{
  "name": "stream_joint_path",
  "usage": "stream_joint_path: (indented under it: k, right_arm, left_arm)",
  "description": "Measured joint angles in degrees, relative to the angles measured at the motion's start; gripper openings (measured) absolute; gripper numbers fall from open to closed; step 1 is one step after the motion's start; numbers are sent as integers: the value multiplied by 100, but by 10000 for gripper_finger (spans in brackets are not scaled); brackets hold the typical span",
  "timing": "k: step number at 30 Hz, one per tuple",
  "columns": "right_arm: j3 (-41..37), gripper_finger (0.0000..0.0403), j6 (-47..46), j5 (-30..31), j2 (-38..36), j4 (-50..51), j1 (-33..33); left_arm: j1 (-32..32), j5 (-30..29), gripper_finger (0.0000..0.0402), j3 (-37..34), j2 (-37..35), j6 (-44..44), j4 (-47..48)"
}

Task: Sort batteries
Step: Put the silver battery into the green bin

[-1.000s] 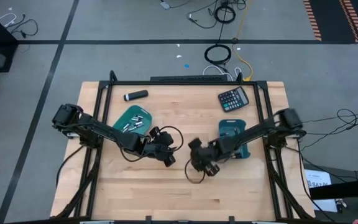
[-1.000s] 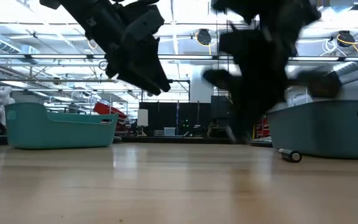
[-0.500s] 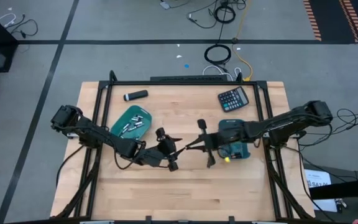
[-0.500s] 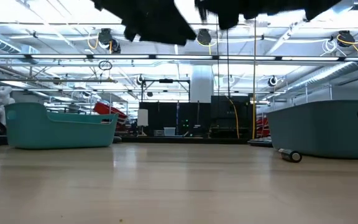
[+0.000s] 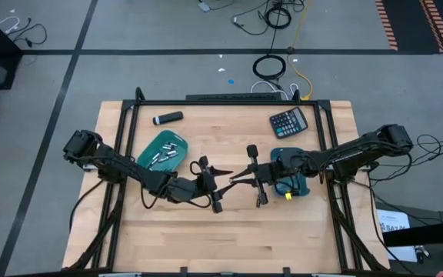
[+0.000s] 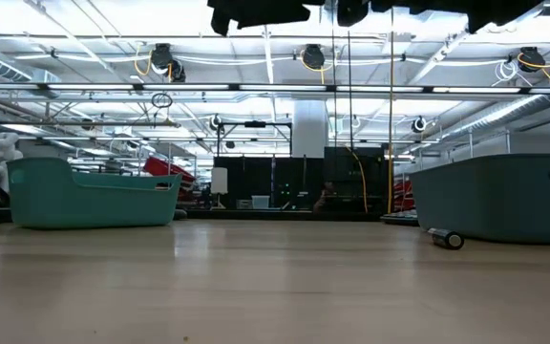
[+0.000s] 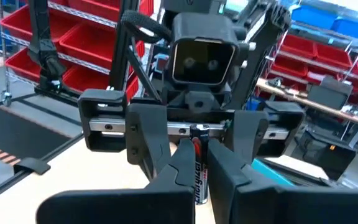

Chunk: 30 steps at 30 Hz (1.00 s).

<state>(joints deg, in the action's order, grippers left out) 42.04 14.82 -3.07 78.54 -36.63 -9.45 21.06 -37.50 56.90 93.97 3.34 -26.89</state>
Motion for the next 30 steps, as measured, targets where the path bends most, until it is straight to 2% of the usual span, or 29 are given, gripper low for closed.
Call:
stream_joint_path:
  k: [5,7,10,11,16,21,26,30]
  right_arm:
    - [0,3,42,2,10,1,0]
    - [0,3,42,16,11,-12,-2]
    - [2,4,-38,22,62,-87,4]
    - [2,4,-47,26,66,-82,3]
    - [2,28,-220,139,70,-65,9]
    - [4,107,-264,630,52,119,13]
    - [2,179,-216,768,-340,393,103]
    - [2,199,-273,946,-868,1207,255]
  left_arm:
    - [-2,15,158,0,0,180,-293]
    - [-2,23,122,0,0,326,-427]
    - [-2,20,43,-3,4,551,-529]
    - [-5,17,36,-7,4,605,-543]
    - [-34,-137,36,-7,4,601,-470]
    - [-46,-512,36,-4,-44,525,-152]
    - [-188,-562,36,7,-459,-345,1241]
    - [-284,-655,36,2,-869,-979,2532]
